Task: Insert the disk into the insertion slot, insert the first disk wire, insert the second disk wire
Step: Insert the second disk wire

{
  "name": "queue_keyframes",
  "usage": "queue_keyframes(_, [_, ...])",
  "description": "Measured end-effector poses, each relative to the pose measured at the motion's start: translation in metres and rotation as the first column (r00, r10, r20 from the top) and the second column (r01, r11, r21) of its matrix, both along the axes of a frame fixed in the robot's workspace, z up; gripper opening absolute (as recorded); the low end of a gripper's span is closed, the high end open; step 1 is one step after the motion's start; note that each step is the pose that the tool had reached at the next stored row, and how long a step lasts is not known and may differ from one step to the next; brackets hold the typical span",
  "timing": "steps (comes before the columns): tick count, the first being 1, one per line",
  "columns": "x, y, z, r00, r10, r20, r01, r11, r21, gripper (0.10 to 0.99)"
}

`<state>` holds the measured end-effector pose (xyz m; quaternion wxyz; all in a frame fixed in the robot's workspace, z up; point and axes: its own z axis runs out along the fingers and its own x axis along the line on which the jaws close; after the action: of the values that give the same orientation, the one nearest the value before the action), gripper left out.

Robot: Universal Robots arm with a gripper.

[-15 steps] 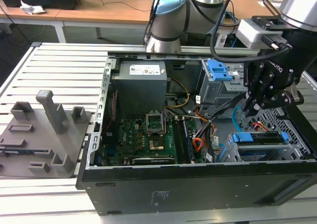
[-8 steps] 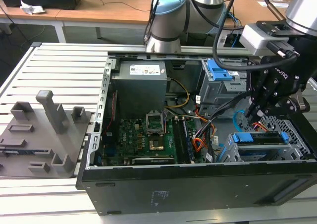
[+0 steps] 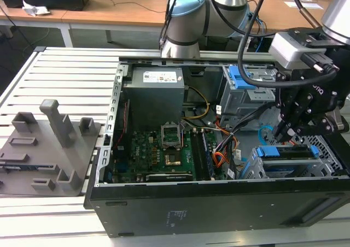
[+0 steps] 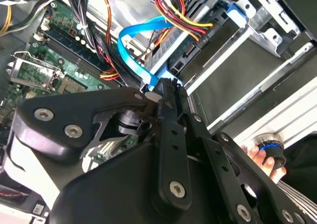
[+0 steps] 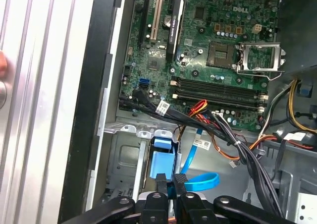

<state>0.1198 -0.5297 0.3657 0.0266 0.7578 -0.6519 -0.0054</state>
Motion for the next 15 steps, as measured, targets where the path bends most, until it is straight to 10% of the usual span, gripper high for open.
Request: queue_keyframes(15, [0.0062,-0.0001,-0.0191,1.0,-0.001,-0.0012,0.001,1.0,0.0,0.165])
